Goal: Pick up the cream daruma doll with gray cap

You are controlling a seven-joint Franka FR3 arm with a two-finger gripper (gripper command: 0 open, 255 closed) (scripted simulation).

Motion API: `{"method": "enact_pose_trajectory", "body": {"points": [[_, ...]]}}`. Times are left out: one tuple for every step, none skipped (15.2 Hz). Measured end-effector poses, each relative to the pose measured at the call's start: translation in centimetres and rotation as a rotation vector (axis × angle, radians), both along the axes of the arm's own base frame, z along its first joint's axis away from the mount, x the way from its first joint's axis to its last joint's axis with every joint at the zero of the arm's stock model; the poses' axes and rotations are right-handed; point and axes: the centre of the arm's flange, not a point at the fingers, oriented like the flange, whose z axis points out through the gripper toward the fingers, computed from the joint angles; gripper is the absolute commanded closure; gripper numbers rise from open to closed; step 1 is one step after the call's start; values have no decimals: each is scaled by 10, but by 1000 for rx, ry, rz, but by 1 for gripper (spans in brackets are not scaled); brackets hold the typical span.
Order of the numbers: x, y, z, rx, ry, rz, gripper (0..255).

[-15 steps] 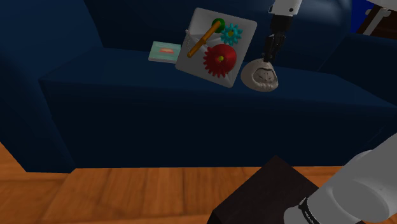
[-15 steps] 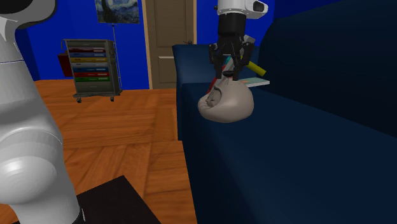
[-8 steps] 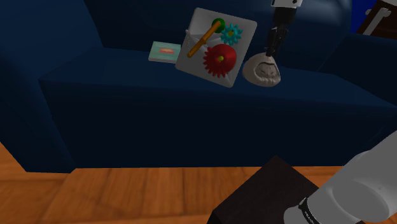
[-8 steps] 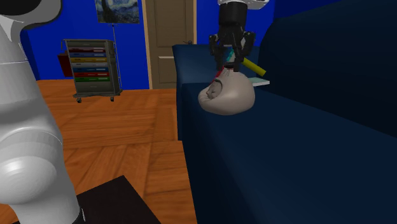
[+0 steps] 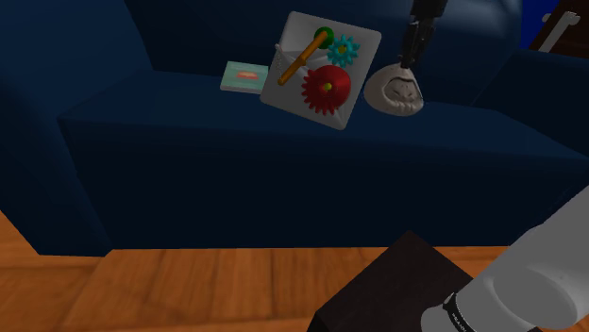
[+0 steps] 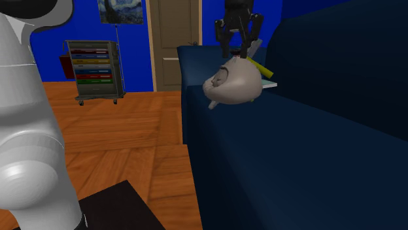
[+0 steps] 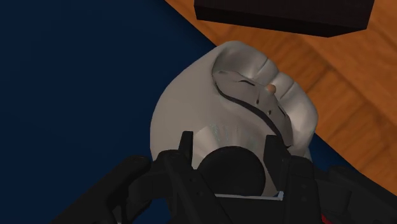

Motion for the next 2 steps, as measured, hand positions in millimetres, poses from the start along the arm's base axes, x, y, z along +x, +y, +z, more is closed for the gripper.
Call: {"method": "enact_pose_trajectory", "body": {"points": [[0, -1, 5, 0, 0, 0, 255], [0, -1, 8, 0, 0, 0, 255]]}}
